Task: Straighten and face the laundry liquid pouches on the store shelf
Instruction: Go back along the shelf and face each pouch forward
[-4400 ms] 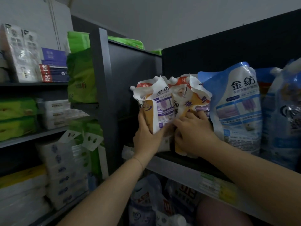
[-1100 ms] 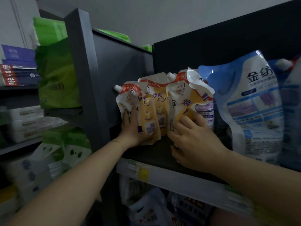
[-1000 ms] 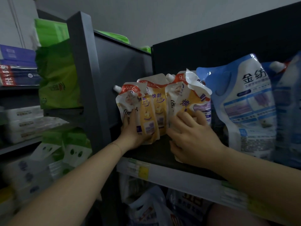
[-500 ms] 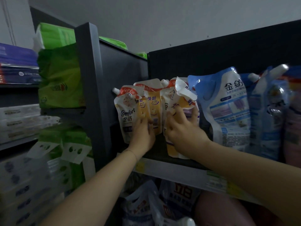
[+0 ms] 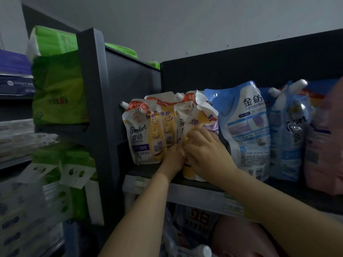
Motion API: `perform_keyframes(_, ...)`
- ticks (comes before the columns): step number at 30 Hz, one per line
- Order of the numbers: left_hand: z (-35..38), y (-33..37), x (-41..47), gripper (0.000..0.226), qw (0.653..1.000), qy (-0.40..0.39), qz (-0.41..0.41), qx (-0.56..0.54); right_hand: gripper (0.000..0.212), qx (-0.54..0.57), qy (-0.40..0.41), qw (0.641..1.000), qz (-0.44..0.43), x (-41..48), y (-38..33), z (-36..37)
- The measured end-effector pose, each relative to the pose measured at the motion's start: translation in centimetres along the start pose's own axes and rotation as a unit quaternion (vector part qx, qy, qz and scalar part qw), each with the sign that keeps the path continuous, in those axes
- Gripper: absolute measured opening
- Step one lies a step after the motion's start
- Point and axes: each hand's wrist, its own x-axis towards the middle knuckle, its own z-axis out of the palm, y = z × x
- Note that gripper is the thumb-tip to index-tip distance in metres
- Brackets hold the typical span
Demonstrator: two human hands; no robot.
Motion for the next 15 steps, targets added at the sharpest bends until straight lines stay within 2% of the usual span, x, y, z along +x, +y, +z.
perform_keyframes(1, 0.5, -0.5, 0.5, 0.039, 0.998, 0.023, 0.003, -0.051, 0.011, 0.005, 0.029, 0.999, 0.036, -0.1, -0.1, 0.0)
perform_keyframes(2, 0.8, -0.4, 0.5, 0.036, 0.998, 0.028, 0.013, -0.056, 0.013, 0.012, 0.051, 0.997, 0.065, -0.3, -0.3, 0.1)
perform_keyframes(3, 0.9, -1.0, 1.2, 0.034, 0.999, 0.02, 0.032, -0.015, 0.013, 0.014, 0.079, 0.993, 0.091, -0.3, -0.4, 0.4)
perform_keyframes(5, 1.4, -2.4, 1.8, 0.022, 0.99, 0.057, 0.085, 0.094, 0.018, 0.003, 0.125, 0.984, 0.127, -0.5, -0.7, 0.9)
perform_keyframes(6, 1.5, -2.3, 1.9, 0.015, 0.991, 0.07, 0.086, 0.072, 0.023, 0.004, 0.133, 0.981, 0.143, -0.6, -0.8, 1.0)
perform_keyframes(8, 0.9, -0.6, 0.2, 0.017, 0.993, 0.101, 0.02, 0.055, 0.03, 0.015, 0.133, 0.978, 0.162, -0.8, -0.9, 1.0)
perform_keyframes(9, 0.9, 0.0, -0.4, 0.023, 0.99, 0.126, 0.006, 0.066, 0.031, 0.018, 0.135, 0.978, 0.16, -1.0, -0.9, 1.0)
perform_keyframes(10, 1.1, -0.1, -1.1, 0.028, 0.98, 0.172, 0.032, 0.092, 0.032, 0.021, 0.131, 0.978, 0.158, -1.1, -1.0, 1.1)
perform_keyframes(12, 0.8, 0.4, -2.0, 0.033, 0.965, 0.214, -0.007, 0.149, 0.035, 0.019, 0.108, 0.979, 0.171, -1.1, -1.2, 1.1)
perform_keyframes(15, 0.4, 1.2, -2.7, 0.036, 0.959, 0.249, -0.031, 0.132, 0.053, 0.027, 0.047, 0.967, 0.251, -1.0, -1.5, 0.9)
